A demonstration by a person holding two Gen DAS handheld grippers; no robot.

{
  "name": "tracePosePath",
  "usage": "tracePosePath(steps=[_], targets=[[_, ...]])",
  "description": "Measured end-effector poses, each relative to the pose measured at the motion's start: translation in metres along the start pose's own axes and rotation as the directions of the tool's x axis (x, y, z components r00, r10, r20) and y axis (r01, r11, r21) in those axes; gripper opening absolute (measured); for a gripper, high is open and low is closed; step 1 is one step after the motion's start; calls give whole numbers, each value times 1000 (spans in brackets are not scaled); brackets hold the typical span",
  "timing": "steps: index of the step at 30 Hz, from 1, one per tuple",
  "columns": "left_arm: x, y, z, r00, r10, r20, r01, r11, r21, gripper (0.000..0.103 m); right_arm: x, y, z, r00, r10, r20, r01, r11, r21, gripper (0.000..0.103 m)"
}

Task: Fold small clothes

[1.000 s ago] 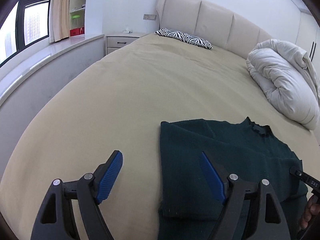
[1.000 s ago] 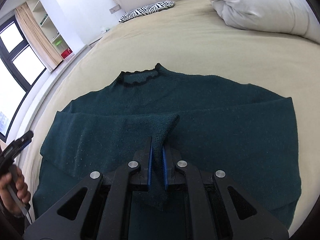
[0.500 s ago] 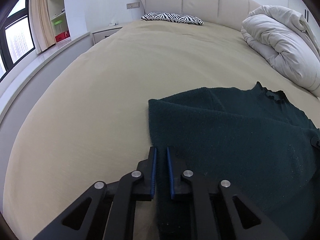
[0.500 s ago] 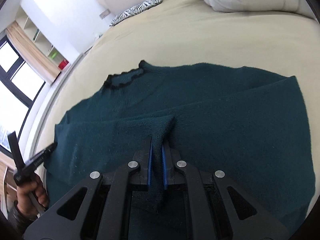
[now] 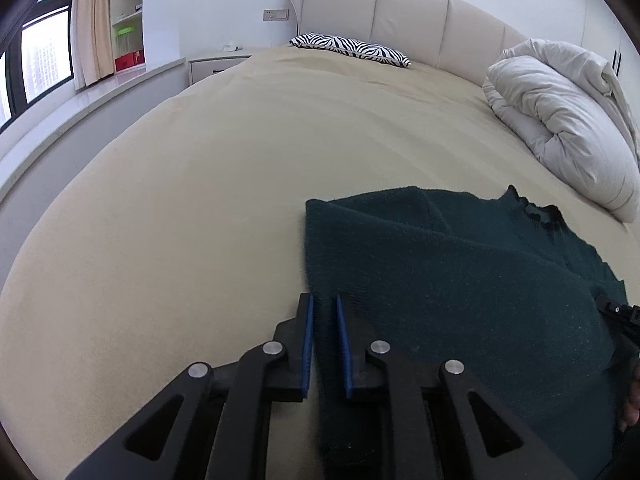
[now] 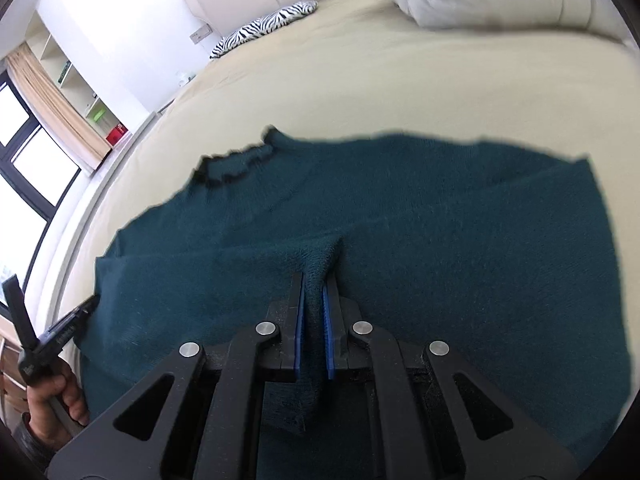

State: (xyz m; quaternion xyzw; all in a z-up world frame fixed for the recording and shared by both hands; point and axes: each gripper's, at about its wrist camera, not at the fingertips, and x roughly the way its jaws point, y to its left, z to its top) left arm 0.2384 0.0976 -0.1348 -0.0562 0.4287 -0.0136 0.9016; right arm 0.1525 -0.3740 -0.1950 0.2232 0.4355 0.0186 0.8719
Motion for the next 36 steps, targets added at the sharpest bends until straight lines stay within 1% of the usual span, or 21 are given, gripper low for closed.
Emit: tracePosePath(steps=[1, 3, 6, 8, 9, 11, 13, 15, 16, 17, 18, 19, 22, 25, 26, 29, 31, 32, 33, 35, 36], targets=[[-2, 4, 1, 1000, -17, -5, 17, 1000, -25, 17, -1, -3, 1, 1000, 18, 1, -18, 1000, 18, 6], [-10, 12, 3, 1000, -29, -2, 29, 997, -77, 22, -5, 0, 2, 1000, 24, 3, -25, 999, 21, 7], [-27, 16, 2, 999, -31, 26, 34, 992, -120, 22, -17, 8, 4, 1000, 18, 14, -18, 1000, 13, 11], [-38, 7, -1, 998, -27, 48, 32, 996, -88, 22, -29, 9, 6, 999, 13, 38, -14, 999, 32, 11], [-42, -2, -6, 999, -13, 46, 15, 999, -46, 22, -37, 9, 7, 999, 19, 48, -21, 999, 43, 11], [-40, -14, -14, 999, 16, 30, -17, 1000, 14, 22, -48, 13, 7, 996, 49, 70, -52, 998, 45, 12], [-31, -21, -24, 998, 66, -1, -66, 996, 67, 23, -53, 22, 1, 996, 53, 71, -54, 999, 10, 12], [-25, -21, -27, 996, 87, -16, -86, 993, 79, 26, -46, 30, -10, 999, 30, 35, -28, 999, -40, 12], [-24, -22, -26, 995, 95, -18, -93, 991, 91, 26, -37, 32, -17, 1000, -1, 0, 1, 998, -63, 11], [-25, -24, -27, 994, 106, -13, -104, 988, 112, 28, -27, 30, -20, 999, -27, -37, 25, 997, -71, 11], [-25, -26, -28, 993, 117, -5, -116, 984, 133, 28, -18, 26, -26, 998, -29, -58, 26, 998, -65, 10], [-26, -26, -30, 993, 120, 0, -119, 982, 146, 28, -22, 21, -29, 1000, -1, -14, 0, 998, -58, 10], [-35, -21, -26, 993, 117, 4, -117, 986, 121, 29, -28, 12, -26, 1000, 18, -6, -19, 1000, -9, 9], [-57, -30, -11, 986, 137, 98, -150, 979, 142, 29, -41, 16, -24, 998, -57, 24, 58, 998, -20, 14], [-60, -35, -6, 985, 127, 121, -145, 977, 155, 29, -48, 17, -24, 998, -46, 42, 47, 999, -17, 14], [-40, -52, 13, 985, 127, 119, -150, 966, 209, 29, -63, 23, -22, 995, 50, 83, -49, 999, -8, 14], [-9, -60, 19, 982, 165, 87, -182, 950, 254, 29, -60, 34, -19, 992, 90, 86, -87, 996, -35, 14], [7, -59, 20, 982, 183, 50, -190, 946, 263, 29, -55, 41, -18, 992, 97, 77, -93, 994, -53, 15], [25, -53, 19, 984, 177, -2, -171, 954, 244, 30, -47, 45, -17, 994, 87, 65, -82, 994, -69, 17], [26, -47, 20, 988, 152, 6, -149, 965, 216, 30, -28, 41, -17, 998, 63, 28, -62, 996, -64, 29], [24, -47, 21, 989, 148, 7, -146, 964, 224, 30, -12, 31, -18, 999, 44, -13, -45, 998, -34, 29]])
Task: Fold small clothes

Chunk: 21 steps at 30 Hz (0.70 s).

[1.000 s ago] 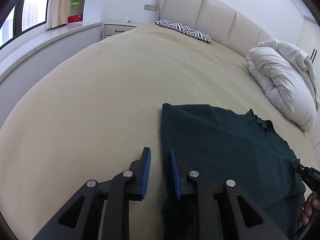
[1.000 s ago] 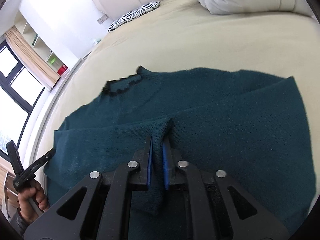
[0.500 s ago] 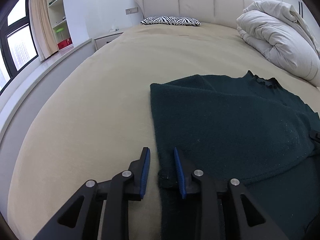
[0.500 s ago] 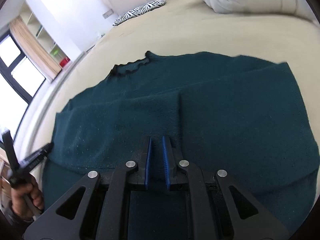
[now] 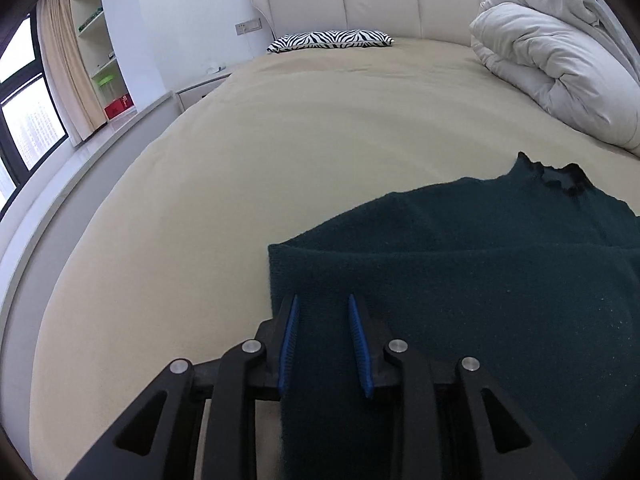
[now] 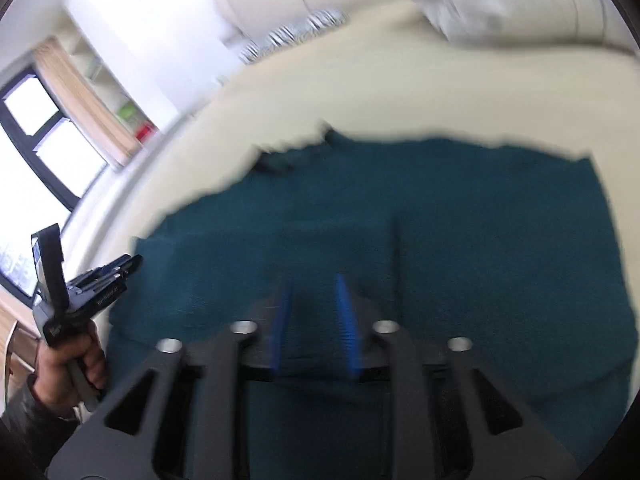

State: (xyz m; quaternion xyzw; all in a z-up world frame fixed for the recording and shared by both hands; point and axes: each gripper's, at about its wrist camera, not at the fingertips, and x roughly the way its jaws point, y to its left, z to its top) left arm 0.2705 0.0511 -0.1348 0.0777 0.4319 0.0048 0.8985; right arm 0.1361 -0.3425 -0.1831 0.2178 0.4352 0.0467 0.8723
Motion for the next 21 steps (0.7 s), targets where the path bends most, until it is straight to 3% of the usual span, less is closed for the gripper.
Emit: tracePosePath(steps=[3, 5, 7, 9, 10, 12, 16, 18, 21], targets=[[-8, 9, -2, 999, -45, 3, 45, 999, -27, 31, -3, -19, 2, 993, 112, 49, -116, 989, 89, 28], [-25, 26, -9, 997, -81, -16, 79, 991, -104, 35, -14, -22, 0, 995, 78, 59, -84, 990, 111, 37], [-54, 43, -29, 990, -142, 3, 141, 974, -178, 39, -35, -23, -8, 998, 18, 62, -26, 991, 132, 37], [-85, 52, -54, 983, -182, 13, 181, 965, -190, 53, -60, -25, -18, 995, 44, 84, -55, 989, 138, 46], [-103, 53, -71, 980, -198, 14, 197, 962, -189, 55, -81, -27, -29, 994, 32, 106, -47, 989, 138, 53], [-130, 58, -101, 971, -238, -5, 233, 954, -189, 63, -114, -33, -49, 991, 24, 128, -43, 988, 150, 57], [-171, 71, -167, 934, -352, -70, 324, 911, -254, 65, -185, -72, -99, 994, 36, 106, -58, 976, 212, 61], [-183, 73, -198, 923, -371, -106, 329, 901, -283, 65, -215, -90, -126, 995, 31, 90, -54, 961, 270, 61], [-196, 72, -227, 893, -426, -144, 369, 877, -307, 65, -254, -121, -167, 998, 32, 45, -47, 931, 363, 61]])
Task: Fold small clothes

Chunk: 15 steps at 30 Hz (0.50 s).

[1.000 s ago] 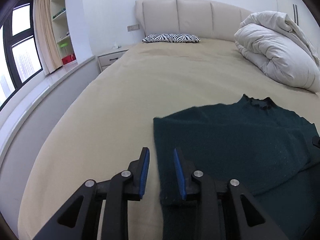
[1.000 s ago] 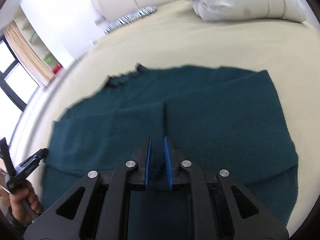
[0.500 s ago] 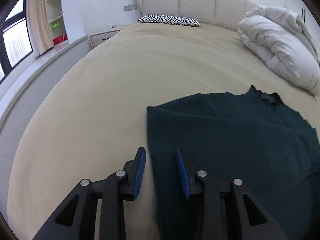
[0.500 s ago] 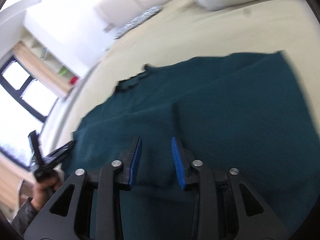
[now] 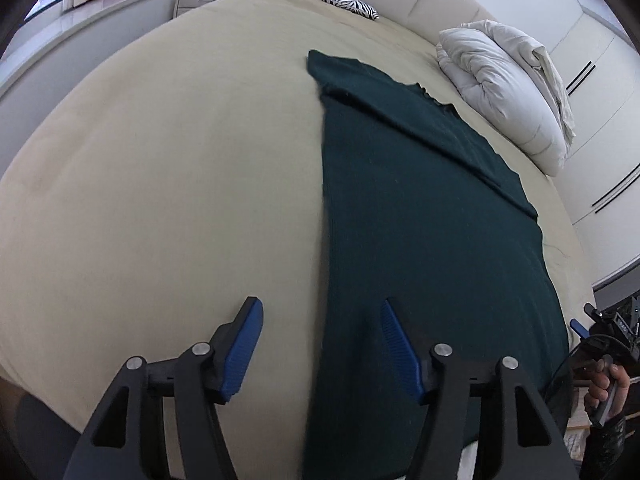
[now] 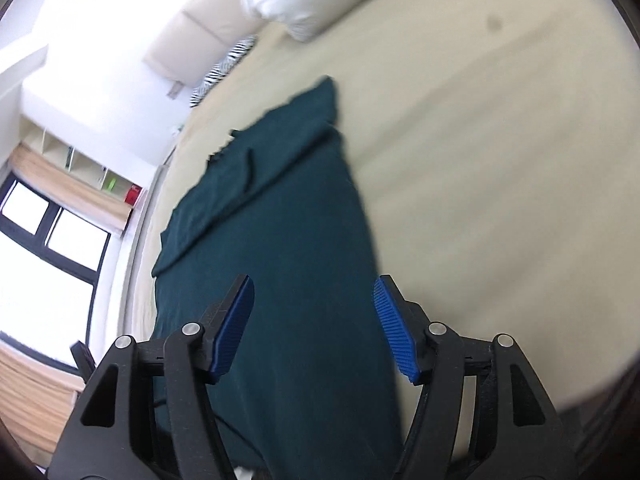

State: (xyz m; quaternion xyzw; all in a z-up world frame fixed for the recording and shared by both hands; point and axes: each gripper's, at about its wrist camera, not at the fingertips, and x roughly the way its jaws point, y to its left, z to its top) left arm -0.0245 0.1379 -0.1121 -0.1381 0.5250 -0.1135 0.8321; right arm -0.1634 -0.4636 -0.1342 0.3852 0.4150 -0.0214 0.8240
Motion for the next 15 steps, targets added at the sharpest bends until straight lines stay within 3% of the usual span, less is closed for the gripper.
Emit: tracePosePath(steps=[4, 9, 15], targets=[[-10, 7, -24, 998, -59, -24, 58, 997, -41, 64, -27, -31, -29, 998, -13, -67, 16, 999, 42, 61], [-20, 17, -31, 987, -141, -82, 135, 988, -75, 64, -34, -50, -48, 985, 47, -169, -32, 995, 92, 61], [-17, 33, -42, 958, -255, -132, 236, 961, -147, 65, -30, -45, -69, 974, 90, -209, -71, 993, 96, 62]])
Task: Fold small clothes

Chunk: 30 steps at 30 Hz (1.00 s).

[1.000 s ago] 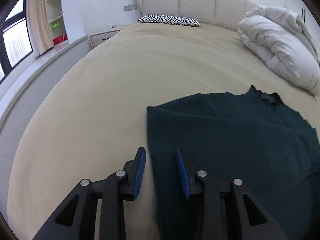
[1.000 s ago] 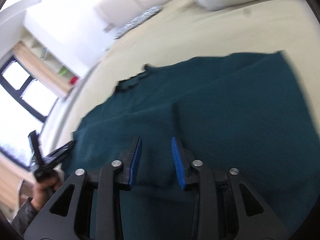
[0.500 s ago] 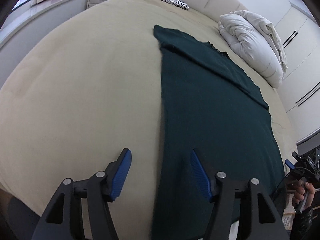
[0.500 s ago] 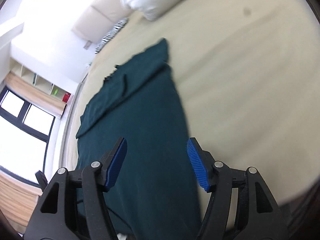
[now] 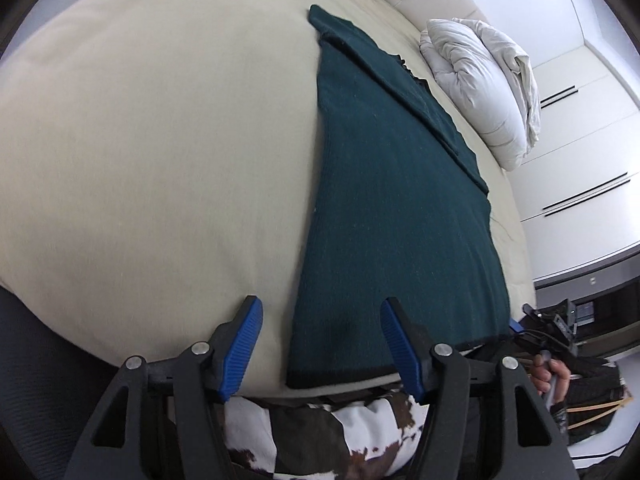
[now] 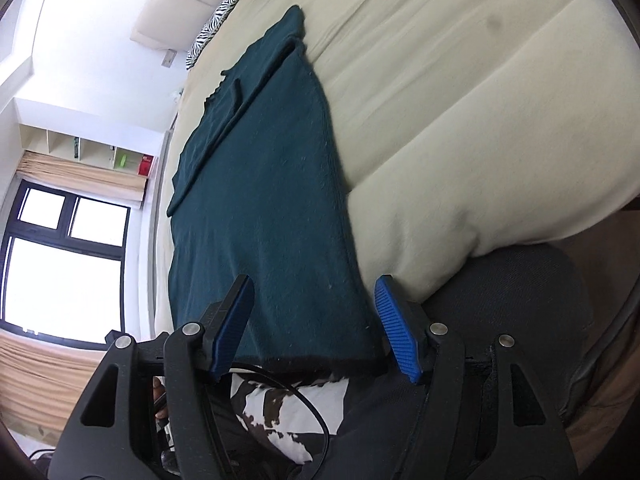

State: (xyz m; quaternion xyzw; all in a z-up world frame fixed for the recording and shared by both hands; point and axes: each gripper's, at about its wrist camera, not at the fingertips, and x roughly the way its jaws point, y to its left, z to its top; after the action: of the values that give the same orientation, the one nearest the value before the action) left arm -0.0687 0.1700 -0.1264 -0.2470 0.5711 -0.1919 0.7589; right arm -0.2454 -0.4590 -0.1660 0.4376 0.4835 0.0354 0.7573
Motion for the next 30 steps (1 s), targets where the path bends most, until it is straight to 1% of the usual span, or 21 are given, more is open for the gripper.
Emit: tracePosePath(steps=[3, 6, 10, 11, 12, 13, 14, 15, 18, 21, 25, 27, 30], targets=[[1, 7, -4, 999, -42, -11, 42, 999, -32, 65, 3, 4, -2, 1000, -6, 2, 6, 1000, -4, 61], [2, 5, -4, 999, -49, -14, 48, 998, -31, 64, 19, 14, 9, 1000, -8, -11, 8, 1000, 4, 61], [2, 4, -4, 998, -61, -15, 61, 998, -31, 62, 20, 15, 8, 999, -39, -33, 40, 999, 7, 61], [2, 4, -3, 998, -60, -15, 60, 998, -30, 56, 20, 14, 9, 998, -46, -35, 47, 999, 9, 61], [3, 4, -4, 998, -55, -16, 54, 998, -31, 48, 20, 14, 9, 998, -55, -37, 55, 998, 12, 61], [3, 5, -4, 999, -48, -18, 47, 998, -31, 44, 20, 14, 10, 997, -62, -38, 63, 998, 16, 61], [4, 6, -5, 999, -45, -21, 44, 998, -33, 35, 19, 13, 10, 997, -72, -39, 73, 997, 20, 61], [6, 7, -6, 999, -42, -26, 41, 998, -37, 28, 18, 12, 10, 996, -81, -44, 82, 996, 22, 61], [6, 6, -6, 999, -38, -30, 37, 999, -36, 21, 19, 9, 10, 993, -98, -68, 100, 995, 28, 61], [5, 3, -7, 999, -31, -33, 30, 999, -21, 19, 22, 10, 11, 989, -112, -92, 113, 994, 11, 61], [5, 4, -8, 999, -29, -39, 28, 1000, -14, 17, 31, 16, 14, 977, -151, -149, 149, 988, -29, 61], [6, 4, -8, 999, -27, -41, 26, 1000, -12, 13, 36, 19, 14, 969, -168, -179, 161, 986, -51, 60], [6, 2, -8, 999, -17, -45, 17, 1000, 2, 9, 41, 21, 13, 964, -174, -202, 162, 984, -72, 57]])
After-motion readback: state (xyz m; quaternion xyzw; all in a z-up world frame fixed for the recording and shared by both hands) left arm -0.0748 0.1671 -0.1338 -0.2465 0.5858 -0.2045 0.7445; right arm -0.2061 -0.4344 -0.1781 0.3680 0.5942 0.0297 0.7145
